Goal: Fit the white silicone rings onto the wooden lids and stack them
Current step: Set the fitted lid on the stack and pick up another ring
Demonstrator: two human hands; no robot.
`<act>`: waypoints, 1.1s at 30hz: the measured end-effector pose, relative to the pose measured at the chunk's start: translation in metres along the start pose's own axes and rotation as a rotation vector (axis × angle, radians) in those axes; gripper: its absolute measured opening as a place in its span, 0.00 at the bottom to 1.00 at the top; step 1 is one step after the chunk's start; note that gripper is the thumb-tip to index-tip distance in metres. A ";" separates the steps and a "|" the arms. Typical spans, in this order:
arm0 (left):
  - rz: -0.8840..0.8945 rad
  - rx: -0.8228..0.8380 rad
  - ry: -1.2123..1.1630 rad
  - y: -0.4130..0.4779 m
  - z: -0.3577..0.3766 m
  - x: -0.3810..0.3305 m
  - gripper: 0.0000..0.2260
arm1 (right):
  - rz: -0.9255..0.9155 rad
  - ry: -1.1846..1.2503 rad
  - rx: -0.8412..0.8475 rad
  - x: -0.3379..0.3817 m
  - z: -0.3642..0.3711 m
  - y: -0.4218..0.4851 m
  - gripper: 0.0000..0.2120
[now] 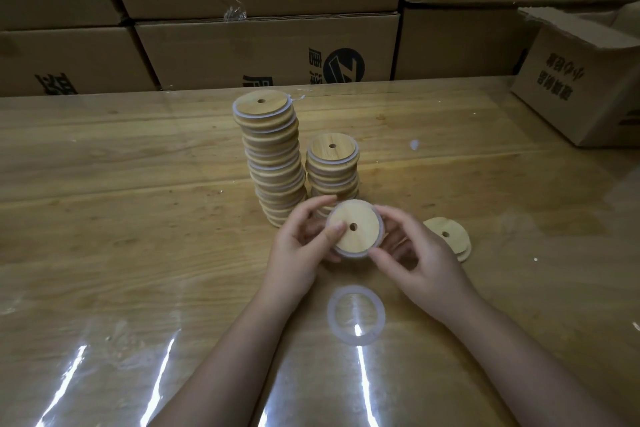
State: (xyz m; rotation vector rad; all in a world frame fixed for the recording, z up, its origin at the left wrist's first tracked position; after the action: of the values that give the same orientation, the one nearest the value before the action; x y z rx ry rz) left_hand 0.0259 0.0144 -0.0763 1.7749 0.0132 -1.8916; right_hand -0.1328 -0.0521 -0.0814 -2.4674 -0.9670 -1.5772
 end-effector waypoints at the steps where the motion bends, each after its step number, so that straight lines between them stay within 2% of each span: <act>1: -0.012 0.000 -0.004 0.000 -0.001 0.000 0.13 | -0.007 -0.013 0.013 0.000 0.001 0.000 0.24; 6: -0.049 -0.005 0.015 0.001 -0.003 0.005 0.10 | 0.008 0.025 0.025 -0.001 0.005 -0.001 0.28; 11: -0.074 -0.029 -0.043 0.001 -0.006 0.007 0.13 | 0.141 0.248 0.088 0.000 0.007 0.001 0.24; 16: -0.083 -0.018 -0.082 0.002 -0.007 0.010 0.12 | 0.260 0.513 0.153 -0.002 0.009 0.005 0.25; 22: -0.034 -0.005 -0.094 0.003 -0.007 0.010 0.11 | 0.247 0.512 0.168 -0.001 0.009 0.003 0.29; 29: -0.040 -0.008 -0.049 0.003 -0.004 0.008 0.12 | 0.288 0.589 0.173 -0.003 0.011 0.005 0.26; 33: -0.052 0.050 -0.066 0.002 -0.001 0.005 0.17 | 0.317 0.650 0.163 -0.005 0.008 0.007 0.25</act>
State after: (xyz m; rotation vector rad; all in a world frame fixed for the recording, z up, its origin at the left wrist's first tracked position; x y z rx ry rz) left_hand 0.0281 0.0110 -0.0798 1.7600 -0.0123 -2.0024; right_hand -0.1243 -0.0567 -0.0875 -1.6961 -0.5387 -1.8904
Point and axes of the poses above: each hand's wrist, its own y-axis towards the middle knuckle, its own z-axis out of the palm, x = y × z, the point moved 3 cm from there along y, towards the middle knuckle, and after that the axes turned 11 degrees about z, right-handed, at the moved point
